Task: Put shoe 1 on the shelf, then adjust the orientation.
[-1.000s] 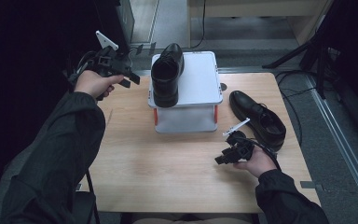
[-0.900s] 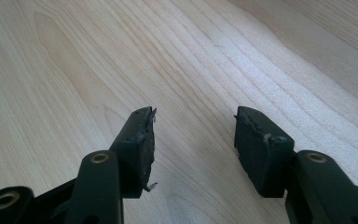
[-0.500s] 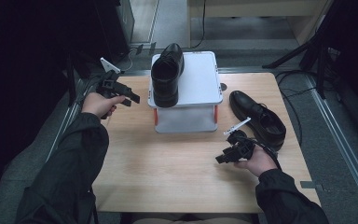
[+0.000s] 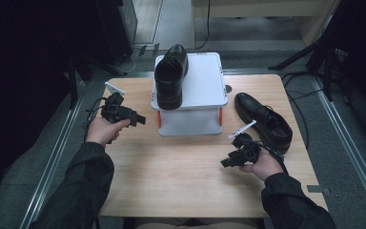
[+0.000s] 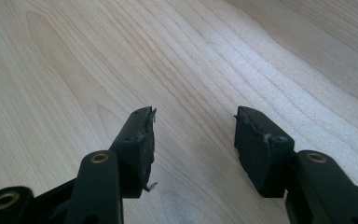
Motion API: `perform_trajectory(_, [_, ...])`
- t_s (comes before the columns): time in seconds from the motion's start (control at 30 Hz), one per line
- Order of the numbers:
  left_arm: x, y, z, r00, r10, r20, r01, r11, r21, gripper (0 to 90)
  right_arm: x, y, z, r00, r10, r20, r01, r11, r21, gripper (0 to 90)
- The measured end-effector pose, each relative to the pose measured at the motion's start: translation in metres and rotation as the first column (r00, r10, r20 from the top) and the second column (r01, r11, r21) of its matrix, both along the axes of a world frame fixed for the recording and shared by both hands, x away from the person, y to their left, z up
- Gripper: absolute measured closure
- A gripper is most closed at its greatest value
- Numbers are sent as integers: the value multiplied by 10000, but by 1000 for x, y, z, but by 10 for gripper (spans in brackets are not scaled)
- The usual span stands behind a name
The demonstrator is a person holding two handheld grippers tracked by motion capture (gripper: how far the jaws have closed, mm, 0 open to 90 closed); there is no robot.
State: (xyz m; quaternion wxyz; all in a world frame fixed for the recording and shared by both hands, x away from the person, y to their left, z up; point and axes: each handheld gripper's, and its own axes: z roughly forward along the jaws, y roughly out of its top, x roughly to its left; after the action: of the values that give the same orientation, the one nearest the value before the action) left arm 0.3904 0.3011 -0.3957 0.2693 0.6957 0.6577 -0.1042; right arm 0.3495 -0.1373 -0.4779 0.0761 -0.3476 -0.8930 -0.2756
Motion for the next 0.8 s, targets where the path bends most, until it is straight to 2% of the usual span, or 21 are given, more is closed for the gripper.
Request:
perform_trajectory(0.07, [-7,-2,-6,10000,-82,1,82,9998,178,458,0,0,0,10000,4,-10,-4,10000,-4,483])
perform_trajectory(0.27, [-22,-4,-17,9997,-231,61,231,9997,-8,454,1,-1,0,10000,-12,-25,12,10000,3,483])
perform_trajectory(0.3, [-24,-4,-19,9999,-116,94,117,9999,-99,450,1,-1,-1,10000,-7,-26,7,10000,-8,483])
perform_trajectory(0.37, [-27,-5,-22,9998,-145,118,147,9996,-220,450,1,-1,-1,10000,-15,-27,15,10000,-6,483])
perform_trajectory(0.5, [-31,-6,-29,9995,-279,172,278,9996,30,449,1,-1,-1,10000,-27,-46,27,10000,55,484])
perform_trajectory(0.6, [-34,-4,-33,9994,-217,273,222,9996,-189,449,2,-2,-1,9999,-78,-68,78,10000,61,484])
perform_trajectory(0.73, [-35,-2,-36,9984,-426,365,433,9988,-207,450,3,-6,0,9998,-158,-90,159,9998,100,484])
perform_trajectory(0.8, [-36,0,-38,9990,-350,290,356,9992,-207,450,5,-9,1,9997,-244,-66,245,9996,135,485])
